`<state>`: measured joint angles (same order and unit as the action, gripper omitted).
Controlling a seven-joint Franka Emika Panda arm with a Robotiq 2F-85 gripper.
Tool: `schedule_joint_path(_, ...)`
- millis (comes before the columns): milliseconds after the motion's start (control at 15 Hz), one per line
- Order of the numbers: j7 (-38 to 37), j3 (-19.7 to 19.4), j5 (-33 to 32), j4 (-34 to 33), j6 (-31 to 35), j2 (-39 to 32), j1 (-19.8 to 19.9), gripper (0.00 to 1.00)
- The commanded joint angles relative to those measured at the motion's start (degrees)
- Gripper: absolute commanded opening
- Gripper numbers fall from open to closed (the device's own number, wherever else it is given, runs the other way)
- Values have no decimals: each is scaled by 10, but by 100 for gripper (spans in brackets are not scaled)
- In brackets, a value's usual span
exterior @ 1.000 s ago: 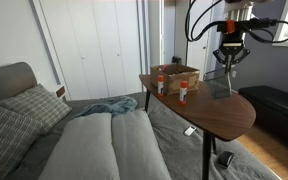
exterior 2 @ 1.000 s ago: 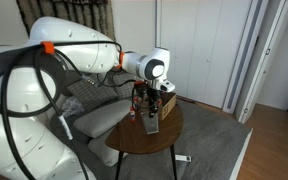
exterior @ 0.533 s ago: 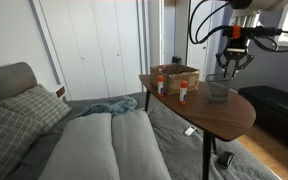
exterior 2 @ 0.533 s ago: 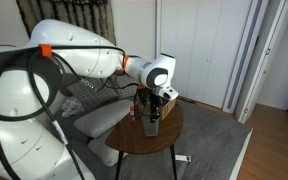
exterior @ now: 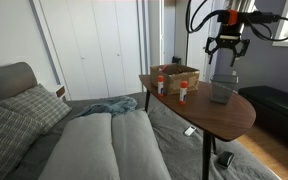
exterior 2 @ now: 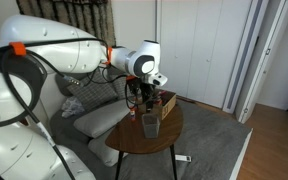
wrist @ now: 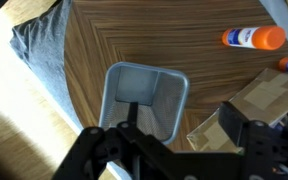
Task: Remove the paper glue stick from the desktop pen and pencil basket facing up bottom, flip the desktop pen and pencil basket to make it stand upright and move the paper glue stick inside the desktop pen and pencil basket
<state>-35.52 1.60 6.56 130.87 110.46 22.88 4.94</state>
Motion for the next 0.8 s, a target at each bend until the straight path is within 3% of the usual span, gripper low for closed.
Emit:
schedule_joint_path(0,12,34,2,-16,-5,-8,-25,100)
schedule_joint_path(467,38,84,-15,-50,10,-98,-73,100)
schedule_joint_path(733,46,96,-59,-63,61,-147,-85,100)
